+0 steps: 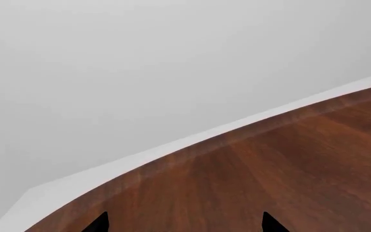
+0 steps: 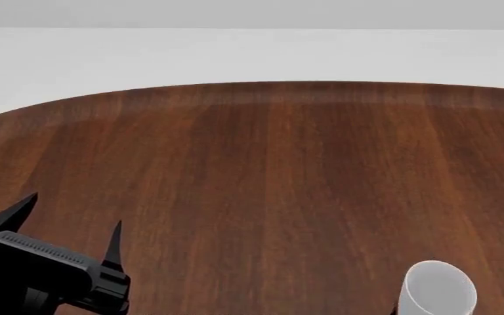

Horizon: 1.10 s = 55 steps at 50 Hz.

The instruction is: Put the white mug on the plate.

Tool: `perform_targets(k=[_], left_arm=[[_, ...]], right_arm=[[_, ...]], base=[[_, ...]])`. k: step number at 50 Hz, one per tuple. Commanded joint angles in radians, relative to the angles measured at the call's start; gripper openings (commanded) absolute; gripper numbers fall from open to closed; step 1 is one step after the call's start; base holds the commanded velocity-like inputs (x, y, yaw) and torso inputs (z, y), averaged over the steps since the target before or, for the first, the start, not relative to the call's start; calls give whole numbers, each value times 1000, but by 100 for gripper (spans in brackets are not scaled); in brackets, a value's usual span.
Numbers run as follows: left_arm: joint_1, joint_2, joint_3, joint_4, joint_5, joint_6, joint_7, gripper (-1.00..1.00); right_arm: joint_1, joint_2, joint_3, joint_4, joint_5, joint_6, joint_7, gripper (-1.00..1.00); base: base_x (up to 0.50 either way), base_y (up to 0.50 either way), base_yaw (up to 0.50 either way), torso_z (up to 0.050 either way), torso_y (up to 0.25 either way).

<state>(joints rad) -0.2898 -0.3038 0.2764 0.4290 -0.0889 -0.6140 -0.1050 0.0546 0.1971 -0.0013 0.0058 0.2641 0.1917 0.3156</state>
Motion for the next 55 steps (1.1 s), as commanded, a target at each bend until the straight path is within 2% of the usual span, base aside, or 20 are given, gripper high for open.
perform_targets(k=[1,27,55], left_arm=[[-1,-2,6,0,0,0,-4,100],[-3,-7,16,0,-8,1,-9,100],[17,-21,21,52,-18,-23,-18,100]], right_arm=[[9,-3,-1,75,4,-21,-3,100],[82,-6,-35,245,-2,-56,-28,100],[277,-43,-42,690,-1,-243,-103,100]], base=[[0,0,0,0,0],[0,0,0,0,0],[0,0,0,0,0]])
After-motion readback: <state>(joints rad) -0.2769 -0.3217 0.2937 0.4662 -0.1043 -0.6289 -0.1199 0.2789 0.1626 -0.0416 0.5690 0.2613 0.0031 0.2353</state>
